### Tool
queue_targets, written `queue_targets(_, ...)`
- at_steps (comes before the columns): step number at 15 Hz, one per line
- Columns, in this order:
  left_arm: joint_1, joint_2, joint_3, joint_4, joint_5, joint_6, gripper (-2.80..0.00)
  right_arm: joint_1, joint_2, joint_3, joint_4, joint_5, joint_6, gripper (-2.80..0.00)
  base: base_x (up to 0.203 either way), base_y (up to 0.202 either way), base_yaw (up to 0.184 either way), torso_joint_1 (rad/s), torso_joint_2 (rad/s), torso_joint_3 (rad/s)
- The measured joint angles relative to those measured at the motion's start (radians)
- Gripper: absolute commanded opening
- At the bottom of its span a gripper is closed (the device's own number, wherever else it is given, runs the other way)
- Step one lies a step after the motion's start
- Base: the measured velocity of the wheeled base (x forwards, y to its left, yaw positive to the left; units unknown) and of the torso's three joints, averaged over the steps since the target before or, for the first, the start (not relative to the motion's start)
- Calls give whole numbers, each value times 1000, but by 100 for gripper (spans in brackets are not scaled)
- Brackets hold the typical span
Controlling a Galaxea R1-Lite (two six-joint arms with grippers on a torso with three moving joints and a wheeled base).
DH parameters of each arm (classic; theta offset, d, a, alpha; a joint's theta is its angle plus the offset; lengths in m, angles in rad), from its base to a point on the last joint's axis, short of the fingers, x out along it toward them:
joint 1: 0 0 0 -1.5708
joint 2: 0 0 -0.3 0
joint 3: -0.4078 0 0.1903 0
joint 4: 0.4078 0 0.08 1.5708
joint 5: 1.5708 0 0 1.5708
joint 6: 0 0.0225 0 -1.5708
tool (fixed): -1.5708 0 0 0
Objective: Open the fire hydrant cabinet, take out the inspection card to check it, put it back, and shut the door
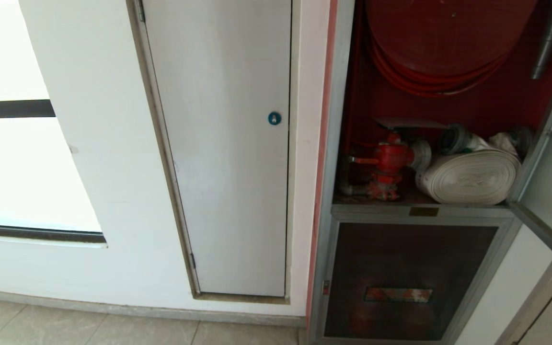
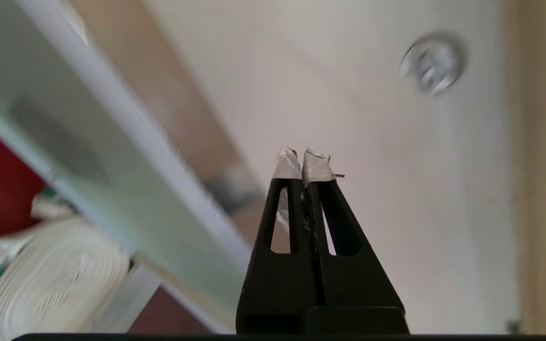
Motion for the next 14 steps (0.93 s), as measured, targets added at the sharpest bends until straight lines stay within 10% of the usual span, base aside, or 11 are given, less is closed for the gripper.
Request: queue_targets(14, 0, 0, 0, 0, 0, 0, -280, 370, -167, 163, 0, 1, -146, -280, 0, 0, 0, 0, 0, 0)
